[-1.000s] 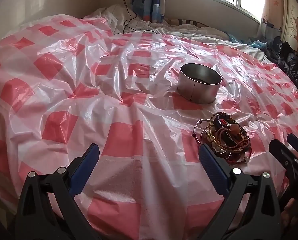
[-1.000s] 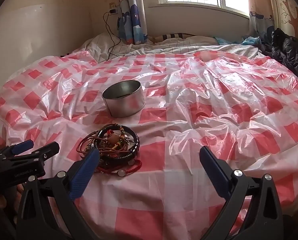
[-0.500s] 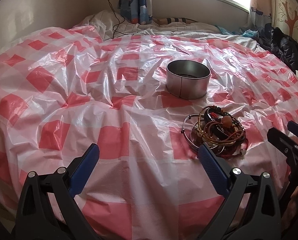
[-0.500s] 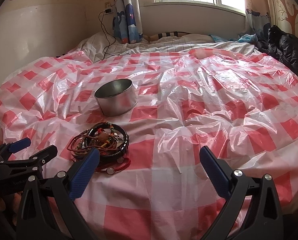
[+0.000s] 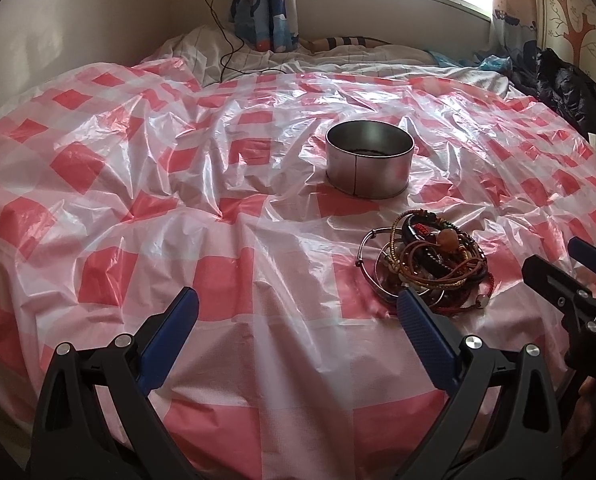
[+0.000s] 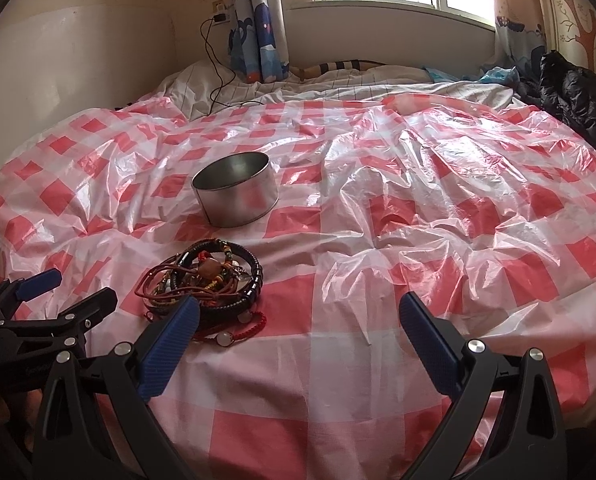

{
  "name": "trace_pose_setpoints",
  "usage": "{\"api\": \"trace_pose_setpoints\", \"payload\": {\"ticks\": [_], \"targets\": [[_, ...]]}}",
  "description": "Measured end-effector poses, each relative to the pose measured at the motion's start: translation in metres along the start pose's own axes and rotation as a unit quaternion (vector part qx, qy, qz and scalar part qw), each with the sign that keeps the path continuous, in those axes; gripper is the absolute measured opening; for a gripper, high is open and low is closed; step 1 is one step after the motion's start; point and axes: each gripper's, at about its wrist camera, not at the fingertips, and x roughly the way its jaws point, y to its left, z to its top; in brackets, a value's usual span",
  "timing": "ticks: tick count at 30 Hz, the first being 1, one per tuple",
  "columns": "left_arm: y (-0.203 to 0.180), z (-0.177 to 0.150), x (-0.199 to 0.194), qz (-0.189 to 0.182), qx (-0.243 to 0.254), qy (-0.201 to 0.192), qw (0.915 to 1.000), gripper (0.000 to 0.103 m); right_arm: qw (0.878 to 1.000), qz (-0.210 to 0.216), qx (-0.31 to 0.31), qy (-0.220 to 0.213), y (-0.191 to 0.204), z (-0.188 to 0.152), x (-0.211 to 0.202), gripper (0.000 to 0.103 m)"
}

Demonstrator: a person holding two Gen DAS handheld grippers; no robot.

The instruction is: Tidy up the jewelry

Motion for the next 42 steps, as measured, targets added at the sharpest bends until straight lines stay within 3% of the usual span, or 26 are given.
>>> {"api": "trace_pose_setpoints", "payload": {"ticks": [42], "targets": [[-0.0042,0.0008,-0.0017,-0.007,0.004,-0.002,1.0000,0.096,1.000,0.000,0.002,-0.001,-0.0008,0.0007,-0.0011,0.096]]}}
